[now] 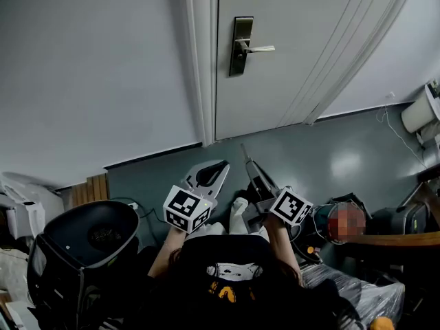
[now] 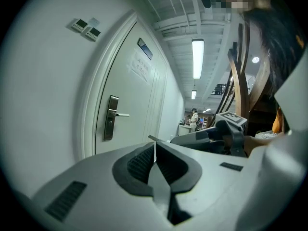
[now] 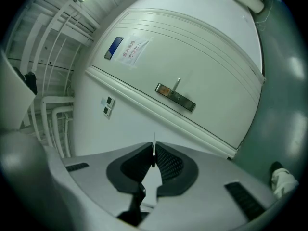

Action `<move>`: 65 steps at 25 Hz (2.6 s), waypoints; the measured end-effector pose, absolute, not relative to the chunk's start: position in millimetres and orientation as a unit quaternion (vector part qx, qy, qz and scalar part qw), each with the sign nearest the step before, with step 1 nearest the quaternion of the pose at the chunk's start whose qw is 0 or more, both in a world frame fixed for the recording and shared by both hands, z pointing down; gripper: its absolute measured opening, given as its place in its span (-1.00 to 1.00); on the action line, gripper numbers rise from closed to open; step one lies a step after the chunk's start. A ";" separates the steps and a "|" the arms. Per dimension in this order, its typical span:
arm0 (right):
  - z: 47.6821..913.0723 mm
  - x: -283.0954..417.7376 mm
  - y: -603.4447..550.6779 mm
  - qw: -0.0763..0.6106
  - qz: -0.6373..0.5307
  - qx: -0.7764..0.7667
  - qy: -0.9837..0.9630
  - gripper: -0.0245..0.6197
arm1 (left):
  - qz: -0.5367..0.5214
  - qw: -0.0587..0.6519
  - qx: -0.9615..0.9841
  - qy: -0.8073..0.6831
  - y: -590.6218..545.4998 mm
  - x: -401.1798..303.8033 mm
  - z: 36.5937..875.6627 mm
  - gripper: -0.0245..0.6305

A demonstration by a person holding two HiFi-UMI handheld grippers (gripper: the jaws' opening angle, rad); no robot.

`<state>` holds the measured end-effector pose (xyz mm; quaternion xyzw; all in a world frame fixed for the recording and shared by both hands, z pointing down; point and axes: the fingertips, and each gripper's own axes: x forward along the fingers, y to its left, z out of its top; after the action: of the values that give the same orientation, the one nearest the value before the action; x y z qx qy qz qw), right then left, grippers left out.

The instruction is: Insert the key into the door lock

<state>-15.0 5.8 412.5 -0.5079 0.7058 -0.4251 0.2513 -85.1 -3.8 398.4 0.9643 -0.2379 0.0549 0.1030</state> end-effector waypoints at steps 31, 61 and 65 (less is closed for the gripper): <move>431.4 112.4 -196.1 0.266 -0.481 -0.443 0.708 -0.86 | 0.093 0.088 0.947 -0.296 -180.6 32.0 402.9 -0.88; 459.1 123.0 -273.8 0.286 -0.526 -0.401 0.693 -0.86 | 0.103 0.065 0.932 -0.341 -218.8 39.9 403.9 -0.88; 460.3 123.0 -294.8 0.305 -0.537 -0.396 0.680 -0.86 | 0.101 0.055 0.932 -0.343 -231.7 42.3 401.1 -0.88</move>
<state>123.0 -294.8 460.3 -0.3957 0.6800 -0.5365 0.3054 42.3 -231.7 401.1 0.9324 -0.3425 0.1013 0.0551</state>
